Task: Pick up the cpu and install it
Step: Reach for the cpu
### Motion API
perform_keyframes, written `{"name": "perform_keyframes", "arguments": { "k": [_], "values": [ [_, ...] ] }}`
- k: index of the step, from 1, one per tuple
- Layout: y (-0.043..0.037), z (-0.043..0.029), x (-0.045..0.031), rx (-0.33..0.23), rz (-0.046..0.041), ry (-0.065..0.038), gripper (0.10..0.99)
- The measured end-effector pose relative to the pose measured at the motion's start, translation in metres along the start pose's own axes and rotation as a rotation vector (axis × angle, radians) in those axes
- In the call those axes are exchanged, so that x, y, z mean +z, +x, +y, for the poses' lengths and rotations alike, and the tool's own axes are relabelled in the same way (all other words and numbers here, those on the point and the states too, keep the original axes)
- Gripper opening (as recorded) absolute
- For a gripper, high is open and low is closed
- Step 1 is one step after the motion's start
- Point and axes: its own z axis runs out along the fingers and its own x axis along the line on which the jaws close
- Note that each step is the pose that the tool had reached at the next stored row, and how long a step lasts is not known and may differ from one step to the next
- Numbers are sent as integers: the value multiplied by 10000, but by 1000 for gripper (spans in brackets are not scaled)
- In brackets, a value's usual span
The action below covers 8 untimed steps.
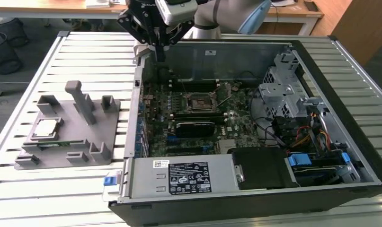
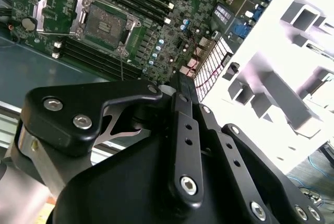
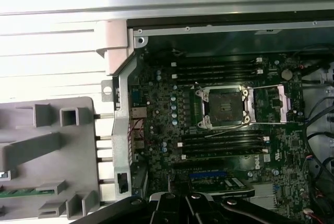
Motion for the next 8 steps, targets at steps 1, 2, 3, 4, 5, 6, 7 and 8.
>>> {"name": "perform_keyframes", "arguments": {
  "k": [1, 2, 3, 4, 5, 6, 7, 8],
  "values": [
    [6, 0, 0, 0, 0, 1, 106],
    [11, -1, 0, 0, 1, 1, 106],
    [18, -1, 0, 0, 1, 0, 106],
    [25, -2, -1, 0, 0, 0, 106],
    [34, -3, -1, 0, 1, 1, 106],
    [43, -4, -1, 0, 1, 0, 106],
    [52, -4, -1, 0, 0, 0, 106],
    [61, -5, -1, 0, 1, 1, 106]
  ]
}}
